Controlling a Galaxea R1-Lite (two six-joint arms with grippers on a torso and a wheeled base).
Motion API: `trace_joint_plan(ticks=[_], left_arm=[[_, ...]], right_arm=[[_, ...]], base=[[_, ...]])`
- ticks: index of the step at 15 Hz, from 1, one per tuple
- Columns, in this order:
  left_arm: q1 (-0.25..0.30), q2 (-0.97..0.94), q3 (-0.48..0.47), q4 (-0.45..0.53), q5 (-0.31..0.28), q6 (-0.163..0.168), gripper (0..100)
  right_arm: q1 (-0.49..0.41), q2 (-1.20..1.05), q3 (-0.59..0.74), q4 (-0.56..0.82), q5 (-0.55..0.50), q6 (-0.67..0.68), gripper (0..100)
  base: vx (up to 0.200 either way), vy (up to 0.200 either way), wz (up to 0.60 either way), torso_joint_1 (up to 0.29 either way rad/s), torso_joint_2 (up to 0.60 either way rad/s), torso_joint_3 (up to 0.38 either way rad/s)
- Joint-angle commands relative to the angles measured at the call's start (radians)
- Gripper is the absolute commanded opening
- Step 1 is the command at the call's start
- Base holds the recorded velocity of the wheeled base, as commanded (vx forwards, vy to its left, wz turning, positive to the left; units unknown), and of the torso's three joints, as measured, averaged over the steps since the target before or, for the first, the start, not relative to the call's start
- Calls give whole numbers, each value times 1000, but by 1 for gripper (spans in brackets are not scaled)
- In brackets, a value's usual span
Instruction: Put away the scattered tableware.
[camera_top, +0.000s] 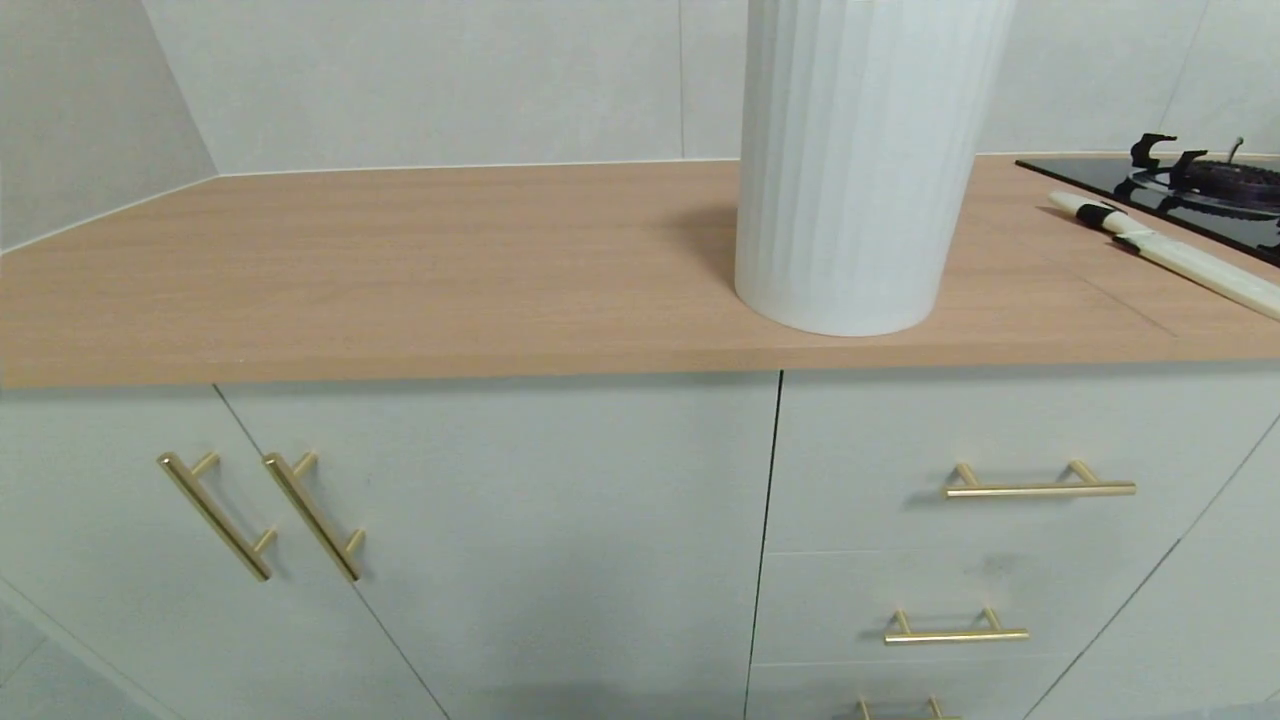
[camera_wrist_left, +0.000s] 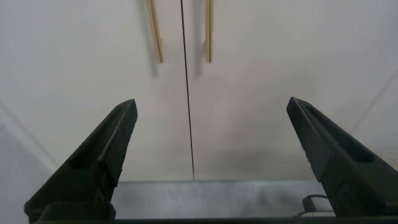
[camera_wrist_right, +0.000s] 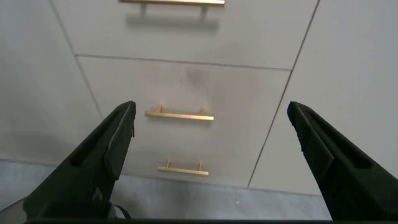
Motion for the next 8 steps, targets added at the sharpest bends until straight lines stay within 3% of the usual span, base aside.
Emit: trace_joint_plan(ticks=[1, 7, 8], left_arm=[[0, 0, 0, 0, 0, 0, 100], [0, 0, 0, 0, 0, -2, 100], [0, 0, 0, 0, 0, -2, 100]], right_arm=[[0, 2, 0, 0, 0, 0, 100], [0, 2, 0, 0, 0, 0, 100], [0, 2, 0, 0, 0, 0, 100]], base=[[0, 0, 0, 0, 0, 0], [0, 0, 0, 0, 0, 0], [0, -200, 0, 7, -2, 2]])
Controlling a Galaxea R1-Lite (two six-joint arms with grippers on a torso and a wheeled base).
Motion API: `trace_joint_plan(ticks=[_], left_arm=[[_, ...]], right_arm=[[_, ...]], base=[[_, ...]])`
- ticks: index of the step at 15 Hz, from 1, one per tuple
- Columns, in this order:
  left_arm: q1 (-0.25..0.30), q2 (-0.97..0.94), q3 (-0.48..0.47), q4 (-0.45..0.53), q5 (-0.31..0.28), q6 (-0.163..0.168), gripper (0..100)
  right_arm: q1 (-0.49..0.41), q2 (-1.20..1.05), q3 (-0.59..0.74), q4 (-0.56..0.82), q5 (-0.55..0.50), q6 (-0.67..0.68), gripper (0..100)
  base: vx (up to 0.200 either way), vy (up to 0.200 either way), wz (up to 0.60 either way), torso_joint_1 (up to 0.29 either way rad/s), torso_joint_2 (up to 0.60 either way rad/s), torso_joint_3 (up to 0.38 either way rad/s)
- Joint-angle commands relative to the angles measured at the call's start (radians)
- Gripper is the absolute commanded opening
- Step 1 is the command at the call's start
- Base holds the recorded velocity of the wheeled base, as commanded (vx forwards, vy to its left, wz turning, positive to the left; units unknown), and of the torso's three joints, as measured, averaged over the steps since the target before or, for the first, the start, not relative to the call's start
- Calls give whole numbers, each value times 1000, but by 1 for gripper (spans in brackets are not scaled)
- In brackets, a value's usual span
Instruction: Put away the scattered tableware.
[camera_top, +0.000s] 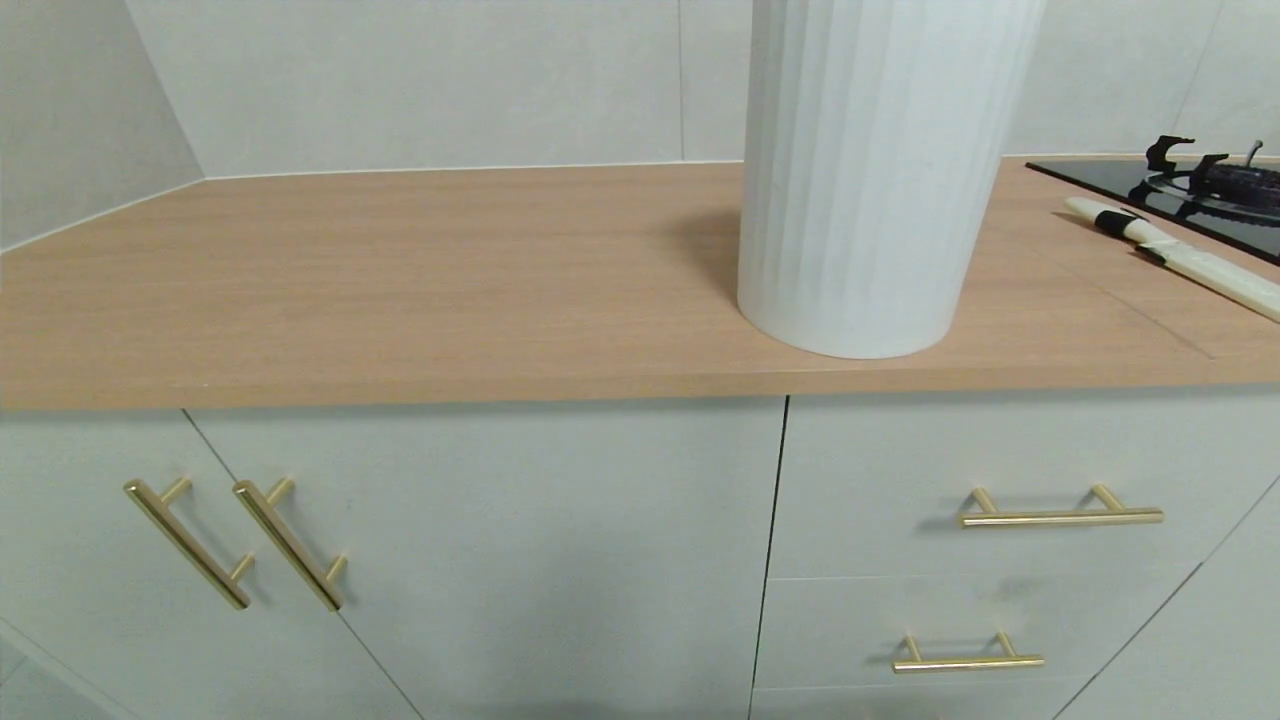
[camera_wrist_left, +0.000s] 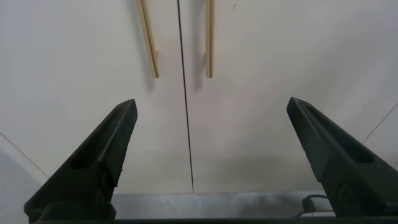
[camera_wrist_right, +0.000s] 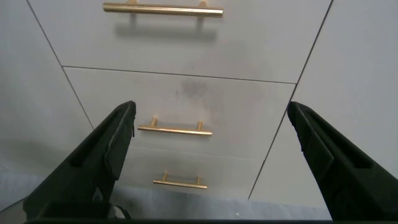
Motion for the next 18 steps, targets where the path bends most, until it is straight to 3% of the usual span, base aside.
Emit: trace_joint_plan(ticks=[1, 8, 18], left_arm=[[0, 0, 0, 0, 0, -1, 100], [0, 0, 0, 0, 0, -1, 100], [0, 0, 0, 0, 0, -1, 100]], right_arm=[[0, 2, 0, 0, 0, 0, 100], [0, 2, 0, 0, 0, 0, 100], [0, 2, 0, 0, 0, -1, 100]], base=[[0, -200, 0, 2, 2, -2], [0, -200, 0, 2, 4, 4], [0, 0, 0, 0, 0, 0]])
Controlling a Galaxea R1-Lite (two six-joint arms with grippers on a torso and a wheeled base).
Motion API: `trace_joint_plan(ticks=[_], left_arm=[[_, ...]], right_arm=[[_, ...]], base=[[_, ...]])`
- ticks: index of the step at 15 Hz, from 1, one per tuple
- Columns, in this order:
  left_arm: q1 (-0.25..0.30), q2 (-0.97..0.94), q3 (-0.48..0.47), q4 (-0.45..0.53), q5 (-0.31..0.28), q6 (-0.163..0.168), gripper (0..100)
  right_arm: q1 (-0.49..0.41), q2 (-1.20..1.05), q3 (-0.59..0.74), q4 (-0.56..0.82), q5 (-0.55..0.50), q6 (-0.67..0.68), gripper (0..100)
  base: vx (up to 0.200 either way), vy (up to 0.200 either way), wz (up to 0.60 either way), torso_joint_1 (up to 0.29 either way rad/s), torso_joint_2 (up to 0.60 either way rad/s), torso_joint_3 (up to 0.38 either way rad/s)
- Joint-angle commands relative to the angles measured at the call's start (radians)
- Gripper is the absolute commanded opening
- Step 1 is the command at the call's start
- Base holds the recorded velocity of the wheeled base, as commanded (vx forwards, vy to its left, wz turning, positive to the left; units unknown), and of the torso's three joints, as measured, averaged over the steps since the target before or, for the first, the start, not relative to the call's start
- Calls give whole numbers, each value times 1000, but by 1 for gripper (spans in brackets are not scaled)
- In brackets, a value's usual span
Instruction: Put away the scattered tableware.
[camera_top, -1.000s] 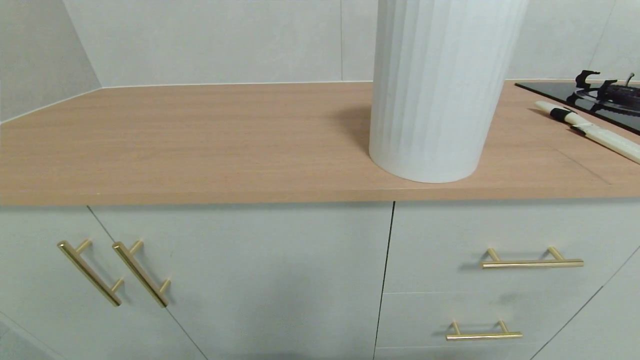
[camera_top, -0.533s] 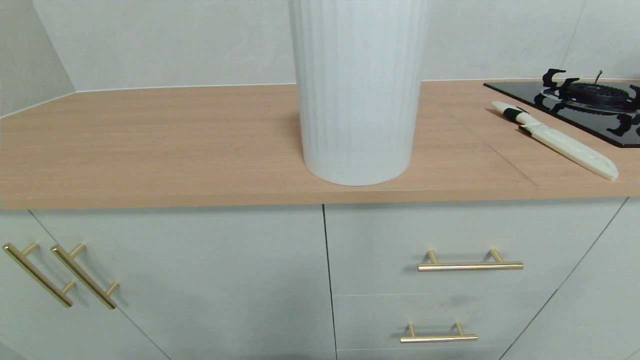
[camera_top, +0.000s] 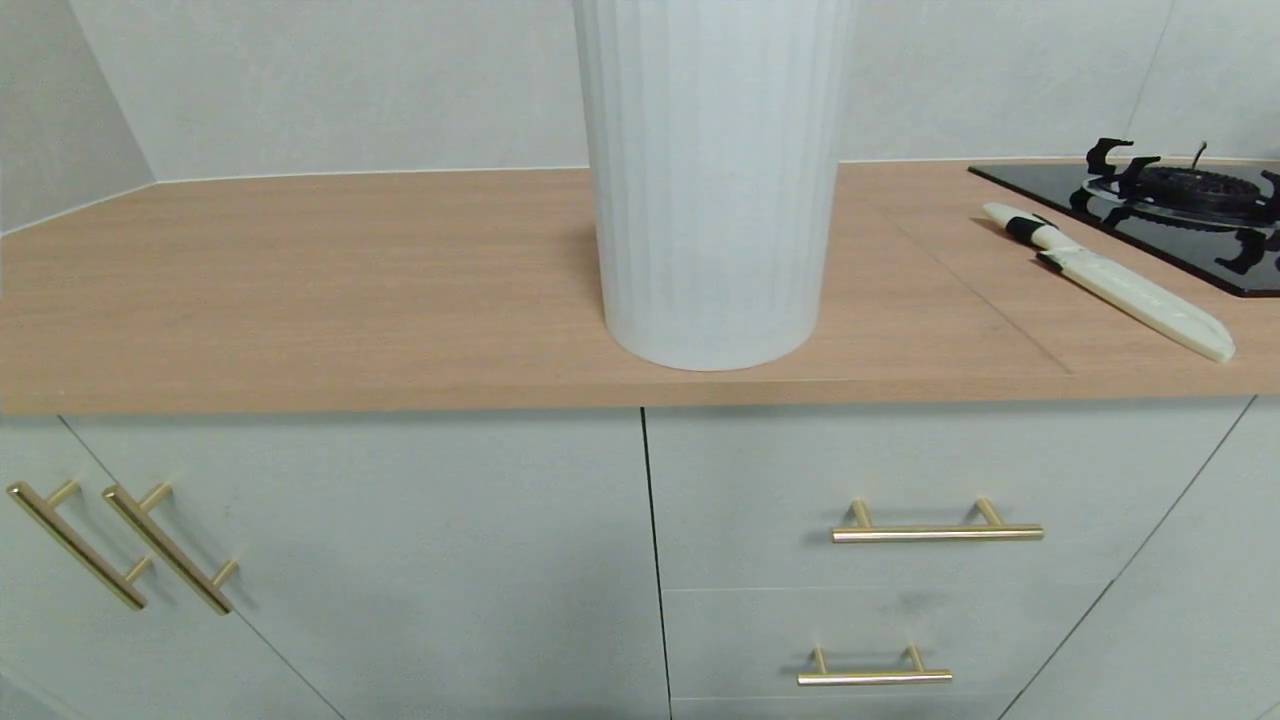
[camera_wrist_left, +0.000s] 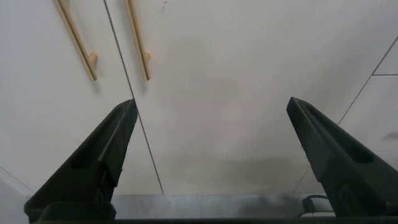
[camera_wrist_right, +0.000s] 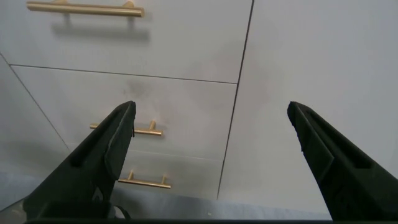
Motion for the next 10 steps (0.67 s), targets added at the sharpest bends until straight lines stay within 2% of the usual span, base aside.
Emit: trace_joint_plan(ticks=[1, 10], left_arm=[[0, 0, 0, 0, 0, 0, 100], [0, 0, 0, 0, 0, 0, 100]], right_arm=[[1, 1, 0, 0, 0, 0, 100], [1, 1, 0, 0, 0, -1, 100]], base=[[0, 0, 0, 0, 0, 0], [0, 0, 0, 0, 0, 0]])
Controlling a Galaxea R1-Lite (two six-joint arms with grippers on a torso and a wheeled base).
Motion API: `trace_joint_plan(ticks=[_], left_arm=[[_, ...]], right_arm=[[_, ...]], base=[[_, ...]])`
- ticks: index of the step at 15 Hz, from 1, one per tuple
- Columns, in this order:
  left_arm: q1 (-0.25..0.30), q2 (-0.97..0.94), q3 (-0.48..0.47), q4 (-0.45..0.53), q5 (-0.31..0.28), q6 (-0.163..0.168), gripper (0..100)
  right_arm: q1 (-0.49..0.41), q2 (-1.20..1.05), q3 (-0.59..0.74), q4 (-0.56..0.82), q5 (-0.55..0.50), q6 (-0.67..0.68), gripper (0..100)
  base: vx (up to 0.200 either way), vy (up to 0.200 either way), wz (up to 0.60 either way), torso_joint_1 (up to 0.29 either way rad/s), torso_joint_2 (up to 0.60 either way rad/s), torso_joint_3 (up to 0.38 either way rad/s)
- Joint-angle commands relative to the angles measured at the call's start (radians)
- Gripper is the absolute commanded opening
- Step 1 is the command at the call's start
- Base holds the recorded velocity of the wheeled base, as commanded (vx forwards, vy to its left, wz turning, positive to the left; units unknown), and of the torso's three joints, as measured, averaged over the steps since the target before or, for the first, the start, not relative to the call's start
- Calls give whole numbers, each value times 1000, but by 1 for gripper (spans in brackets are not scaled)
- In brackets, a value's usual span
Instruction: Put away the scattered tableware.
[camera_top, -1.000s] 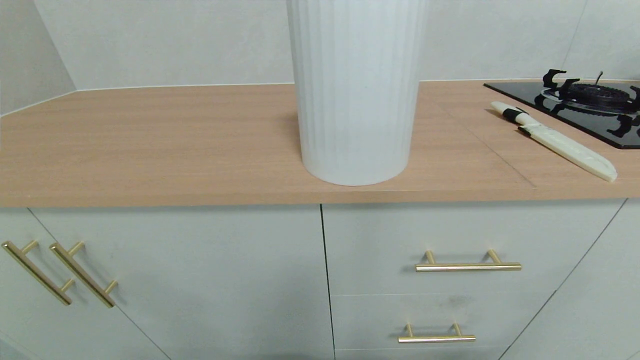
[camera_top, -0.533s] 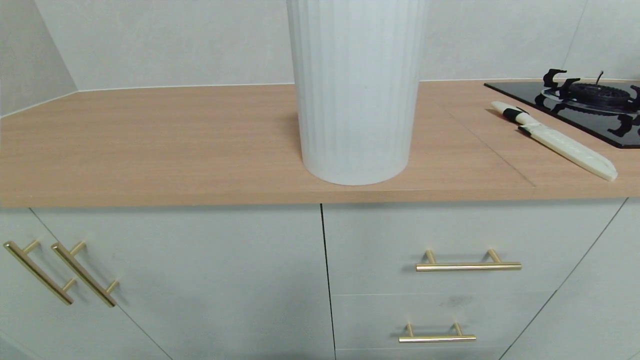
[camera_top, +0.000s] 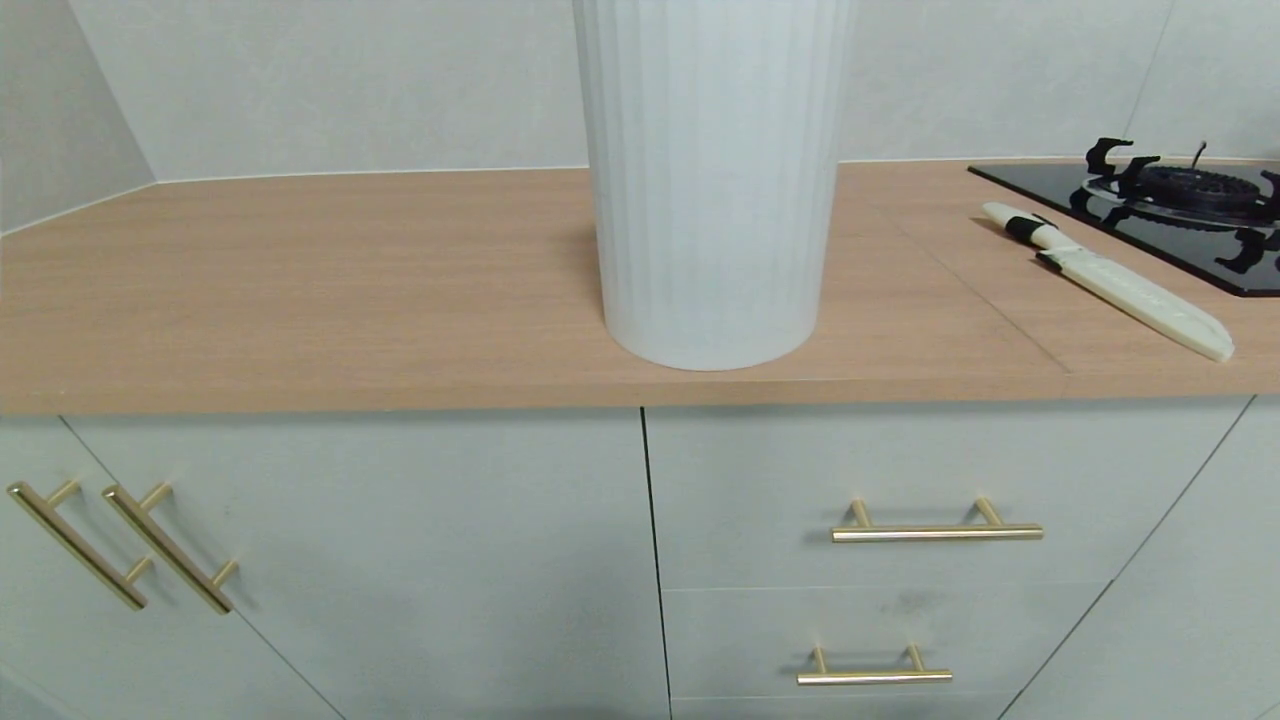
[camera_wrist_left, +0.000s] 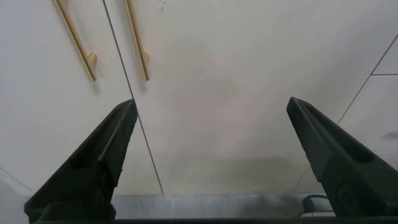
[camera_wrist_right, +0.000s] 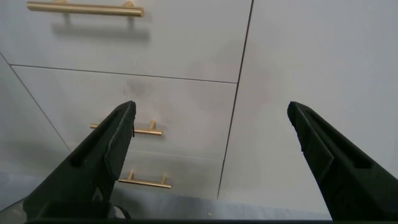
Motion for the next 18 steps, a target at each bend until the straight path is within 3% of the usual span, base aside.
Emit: trace_joint_plan(ticks=[1, 5, 18], left_arm=[[0, 0, 0, 0, 0, 0, 100], [0, 0, 0, 0, 0, 0, 100], [0, 0, 0, 0, 0, 0, 100]], right_arm=[[1, 1, 0, 0, 0, 0, 100], [1, 1, 0, 0, 0, 0, 100], [1, 1, 0, 0, 0, 0, 100]], base=[[0, 0, 0, 0, 0, 0], [0, 0, 0, 51, -229, -244], [0, 0, 0, 188, -489, -287]])
